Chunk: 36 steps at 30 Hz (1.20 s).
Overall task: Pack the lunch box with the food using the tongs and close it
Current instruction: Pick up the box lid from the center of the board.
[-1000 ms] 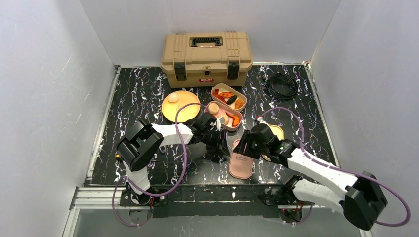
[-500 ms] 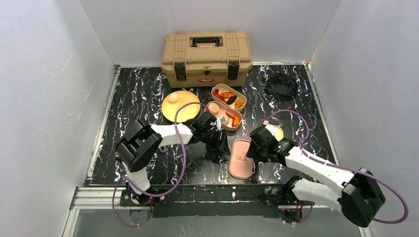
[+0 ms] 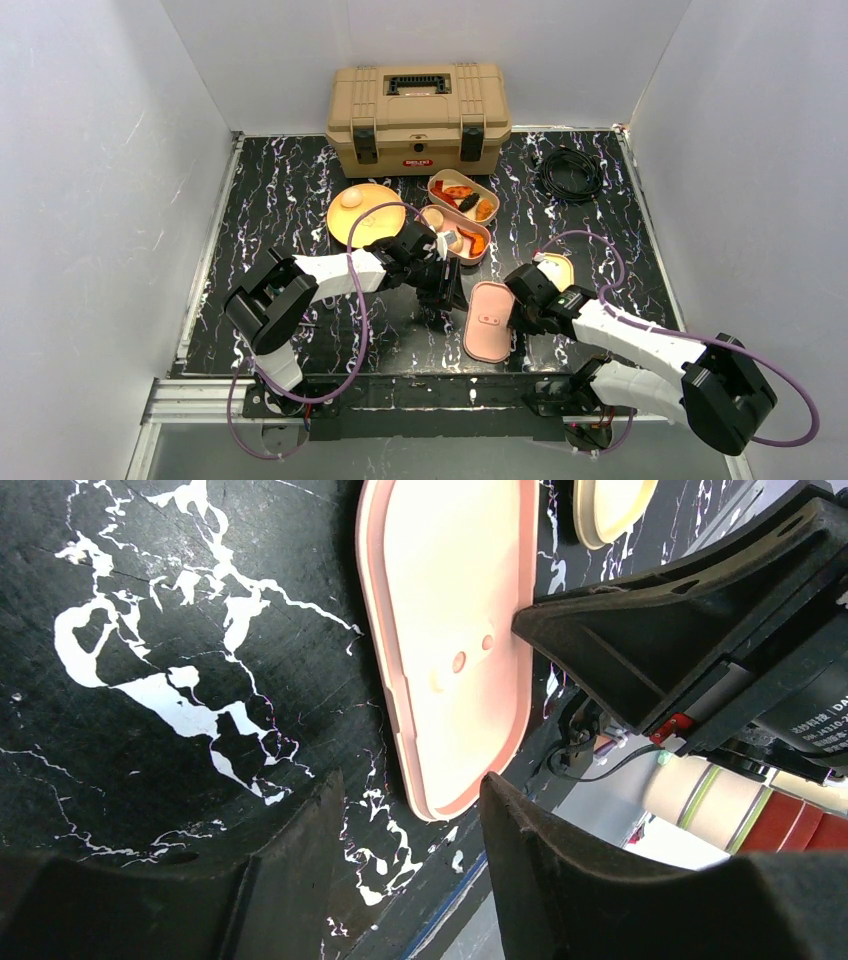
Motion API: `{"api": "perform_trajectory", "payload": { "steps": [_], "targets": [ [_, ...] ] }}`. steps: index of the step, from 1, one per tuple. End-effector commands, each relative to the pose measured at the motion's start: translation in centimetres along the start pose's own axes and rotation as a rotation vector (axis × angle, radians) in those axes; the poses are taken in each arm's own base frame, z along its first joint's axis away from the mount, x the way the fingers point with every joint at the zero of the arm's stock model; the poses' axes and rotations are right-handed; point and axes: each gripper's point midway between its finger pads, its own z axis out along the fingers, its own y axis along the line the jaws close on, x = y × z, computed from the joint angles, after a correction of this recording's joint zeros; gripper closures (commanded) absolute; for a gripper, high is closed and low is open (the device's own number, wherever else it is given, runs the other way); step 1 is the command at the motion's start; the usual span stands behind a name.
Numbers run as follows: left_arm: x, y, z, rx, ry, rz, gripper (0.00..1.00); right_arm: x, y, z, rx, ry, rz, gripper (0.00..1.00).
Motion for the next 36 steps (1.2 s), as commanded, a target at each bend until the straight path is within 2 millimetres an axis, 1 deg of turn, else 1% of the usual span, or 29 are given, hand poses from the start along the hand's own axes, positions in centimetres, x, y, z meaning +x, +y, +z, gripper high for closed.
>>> {"api": "perform_trajectory", "payload": {
  "steps": [1, 3, 6, 12, 15, 17, 20, 24, 26, 28, 29, 30, 31, 33, 35, 36],
  "targets": [
    [-0.8, -2.5, -1.3, 0.062, -0.021, 0.042, 0.49, 0.6, -0.7, 0.9, 0.015, -0.004, 0.034, 0.81],
    [-0.7, -2.7, -1.3, 0.076, -0.015, 0.032, 0.48, 0.7, -0.6, 1.0, -0.001, -0.006, 0.048, 0.86],
    [-0.4, -2.8, -1.1, 0.09, -0.001, 0.009, 0.45, 1.1, -0.2, 1.1, -0.041, -0.003, 0.088, 0.99],
    [0.0, -2.9, -0.9, 0.103, 0.023, -0.011, 0.37, 0.4, 1.1, 0.4, -0.151, -0.052, 0.185, 0.99],
    [0.2, -3.2, -1.0, 0.118, 0.039, -0.012, 0.36, 0.2, 1.4, 0.1, -0.18, -0.067, 0.221, 0.99],
    [0.5, -3.3, -0.9, 0.123, 0.049, -0.017, 0.37, 0.1, 1.6, 0.0, -0.198, -0.072, 0.243, 0.99],
    [1.2, -3.6, -0.7, 0.138, 0.075, -0.021, 0.41, -0.3, 1.8, -0.3, -0.22, -0.087, 0.274, 0.99],
    [3.0, -4.1, -0.4, 0.147, 0.127, -0.036, 0.43, -0.9, 2.3, -0.9, -0.248, -0.111, 0.304, 0.99],
    [3.4, -4.0, -0.3, 0.138, 0.131, -0.039, 0.44, -1.5, 2.8, -1.4, -0.267, -0.125, 0.316, 0.99],
    [3.5, -3.7, -0.1, 0.123, 0.129, -0.032, 0.46, -1.9, 3.1, -1.8, -0.279, -0.134, 0.322, 0.99],
    [3.5, -3.6, -0.1, 0.115, 0.13, -0.031, 0.49, -2.0, 3.2, -2.0, -0.285, -0.138, 0.324, 0.99],
    [3.4, -3.6, 0.0, 0.115, 0.126, -0.026, 0.54, -2.2, 3.4, -2.2, -0.292, -0.142, 0.326, 0.99],
    [3.4, -3.6, 0.0, 0.119, 0.122, -0.027, 0.63, -2.3, 3.5, -2.3, -0.296, -0.146, 0.327, 0.99],
    [3.2, -3.9, -0.2, 0.128, 0.113, -0.017, 0.84, -2.4, 3.6, -2.4, -0.302, -0.148, 0.328, 0.99],
    [2.7, -4.3, -0.6, 0.131, 0.091, 0.023, 1.0, -2.6, 3.8, -2.7, -0.307, -0.15, 0.32, 0.99],
    [2.3, -4.4, -1.0, 0.121, 0.07, 0.056, 1.0, -2.8, 3.9, -2.9, -0.307, -0.154, 0.313, 0.99]
  ]
}}
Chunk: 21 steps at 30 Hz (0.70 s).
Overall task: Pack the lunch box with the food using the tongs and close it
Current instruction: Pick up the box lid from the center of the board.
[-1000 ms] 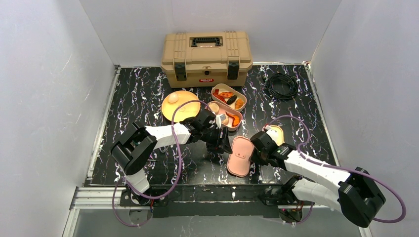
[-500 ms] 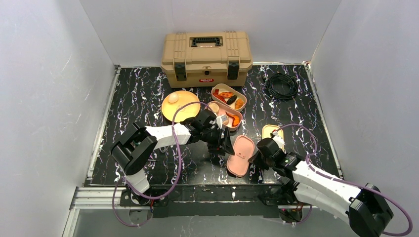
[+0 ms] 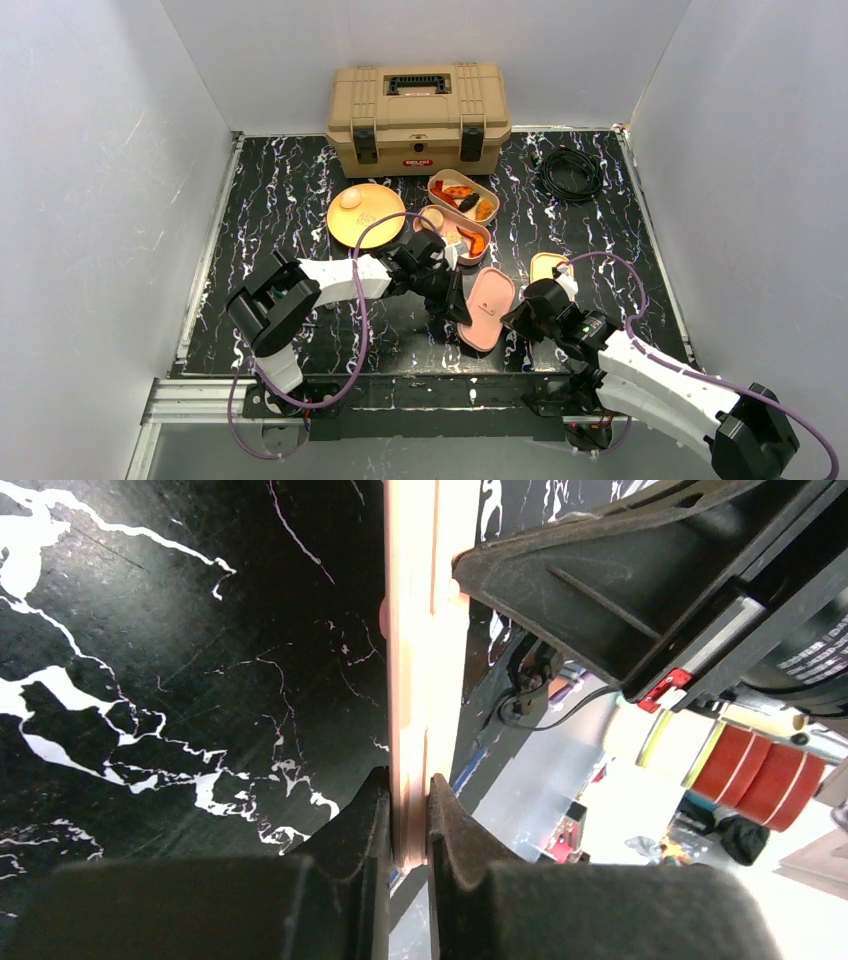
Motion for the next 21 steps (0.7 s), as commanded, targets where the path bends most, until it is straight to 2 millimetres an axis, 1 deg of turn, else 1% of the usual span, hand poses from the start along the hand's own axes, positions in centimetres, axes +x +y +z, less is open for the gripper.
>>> {"api": "perform_trajectory", "payload": {
  "steps": [1, 2, 4, 7, 8, 11, 14, 16, 18, 20, 21],
  "targets": [
    [-0.8, -1.4, -1.9, -0.006, -0.051, 0.117, 1.0, -2.0, 3.1, -1.3, -0.068, -0.053, 0.011, 0.93],
    [-1.3, -1.6, -2.6, -0.029, -0.075, 0.167, 1.0, -2.4, 3.6, -1.8, -0.076, -0.062, -0.013, 0.8],
    [-2.6, -2.4, -4.9, -0.087, -0.149, 0.314, 1.0, -3.7, 4.7, -3.1, -0.087, -0.096, -0.065, 0.57],
    [-4.9, -3.2, -8.8, -0.198, -0.289, 0.529, 1.0, -6.3, 7.4, -6.2, -0.135, -0.17, -0.166, 0.31],
    [-5.5, -3.5, -10.1, -0.228, -0.337, 0.598, 1.0, -7.1, 8.4, -7.2, -0.161, -0.192, -0.231, 0.23],
    [-6.9, -4.0, -13.7, -0.322, -0.445, 0.765, 1.0, -8.7, 11.1, -9.7, -0.206, -0.218, -0.331, 0.13],
    [-8.3, -3.4, -17.4, -0.478, -0.546, 0.923, 1.0, -9.6, 14.1, -12.0, -0.264, -0.21, -0.347, 0.09],
    [-8.9, -2.7, -19.7, -0.588, -0.607, 1.023, 1.0, -10.0, 16.9, -14.0, -0.361, -0.205, -0.289, 0.09],
    [-9.6, -1.5, -22.0, -0.722, -0.671, 1.057, 1.0, -10.2, 19.4, -15.8, -0.469, -0.194, -0.198, 0.09],
    [-10.0, -0.7, -23.7, -0.835, -0.701, 1.083, 1.0, -10.3, 21.2, -16.9, -0.564, -0.178, -0.085, 0.11],
    [-10.2, -0.4, -24.4, -0.887, -0.706, 1.107, 1.0, -10.1, 21.9, -17.1, -0.609, -0.163, -0.037, 0.12]
  ]
}}
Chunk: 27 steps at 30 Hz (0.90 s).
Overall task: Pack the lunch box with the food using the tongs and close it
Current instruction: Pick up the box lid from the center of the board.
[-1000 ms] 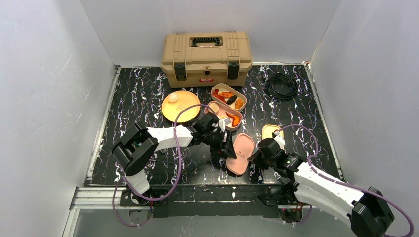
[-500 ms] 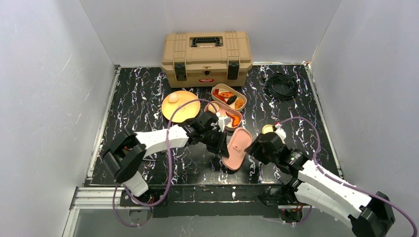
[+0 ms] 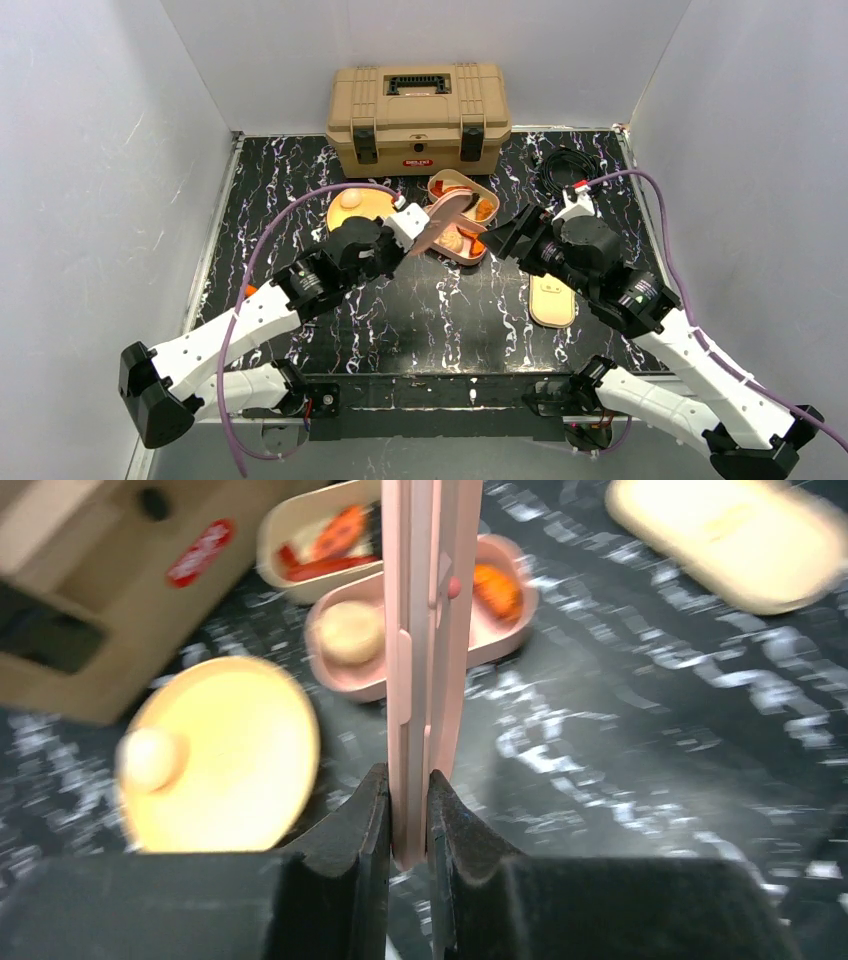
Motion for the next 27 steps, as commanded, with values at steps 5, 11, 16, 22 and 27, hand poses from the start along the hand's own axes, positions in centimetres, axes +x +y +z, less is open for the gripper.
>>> {"api": "perform_trajectory", "payload": {
  "steps": [5, 11, 16, 22, 27],
  "targets": [
    [1.1, 5.1, -2.1, -0.3, 0.021, 0.385, 1.0, -1.1, 6.9, 0.0, -0.318, 0.005, 0.39, 0.19],
    [1.2, 3.7, -2.6, -0.293, 0.002, 0.493, 1.0, -0.1, 7.0, 2.2, -0.31, 0.049, 0.502, 0.17],
    [1.1, 2.2, -2.5, -0.256, -0.015, 0.542, 1.0, 0.0, 5.3, 3.2, -0.271, 0.008, 0.6, 0.2],
    [1.4, 0.6, -2.3, -0.206, -0.023, 0.591, 1.0, 0.7, 2.9, 3.9, -0.204, -0.025, 0.637, 0.26],
    [1.9, 0.2, -1.8, -0.19, -0.001, 0.636, 0.97, 1.9, 1.6, 4.6, -0.175, -0.012, 0.662, 0.45]
  ]
}}
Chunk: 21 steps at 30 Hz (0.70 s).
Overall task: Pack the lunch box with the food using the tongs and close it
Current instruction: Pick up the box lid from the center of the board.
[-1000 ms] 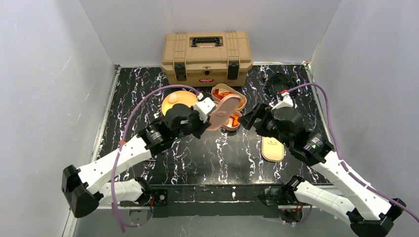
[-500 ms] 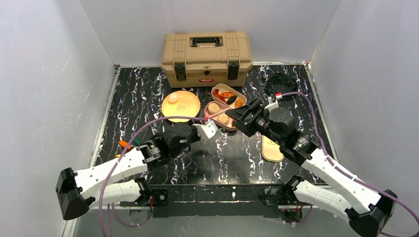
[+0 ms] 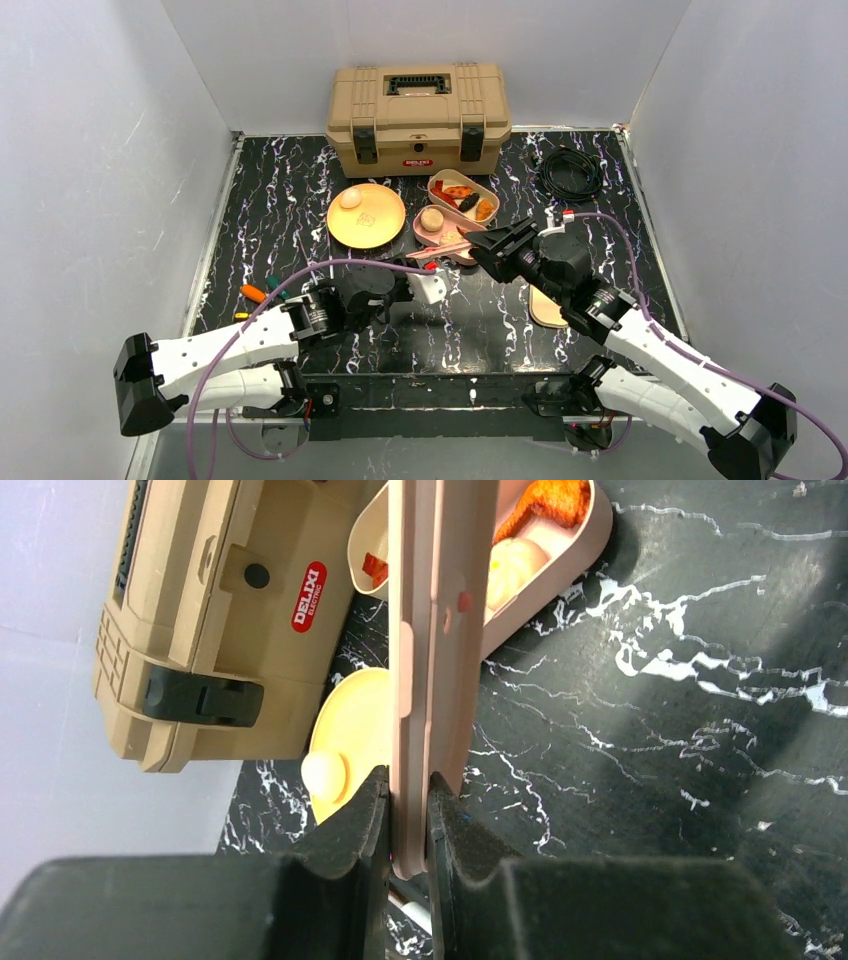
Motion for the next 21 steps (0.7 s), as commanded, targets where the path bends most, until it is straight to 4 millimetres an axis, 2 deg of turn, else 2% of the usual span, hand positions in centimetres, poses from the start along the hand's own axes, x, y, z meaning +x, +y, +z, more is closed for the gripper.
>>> {"api": "perform_trajectory", "payload": {
  "steps": [1, 8, 9, 10, 13, 16, 19, 21],
  "targets": [
    [-0.5, 0.5, 0.0, -0.032, -0.019, 0.019, 0.96, -0.8, -0.4, 0.2, -0.017, -0.043, 0.05, 0.5],
    [0.3, -0.5, 0.8, -0.004, 0.024, 0.073, 0.84, -0.2, -1.6, 1.0, -0.046, -0.011, 0.124, 0.89],
    [0.3, -0.6, 0.9, -0.003, 0.03, 0.07, 0.77, -0.1, -1.8, 1.2, -0.05, -0.005, 0.132, 0.94],
    [0.3, -0.6, 1.0, -0.001, 0.032, 0.061, 0.66, -0.1, -1.8, 1.3, -0.055, -0.004, 0.136, 0.98],
    [-0.2, -0.8, 0.9, 0.016, 0.016, 0.007, 0.27, -0.6, -1.8, 1.9, -0.057, -0.022, 0.116, 0.99],
    [-1.3, -0.4, 0.0, 0.033, -0.038, -0.097, 0.03, -1.5, -0.8, 2.2, -0.064, -0.056, 0.052, 0.99],
    [-2.7, -0.2, -0.9, 0.148, -0.113, -0.283, 0.02, -3.0, 0.3, 2.3, -0.063, -0.121, -0.06, 0.99],
    [-3.2, 0.6, -0.7, 0.218, -0.139, -0.439, 0.02, -4.2, 1.6, 2.1, -0.101, -0.173, -0.127, 0.99]
  ]
}}
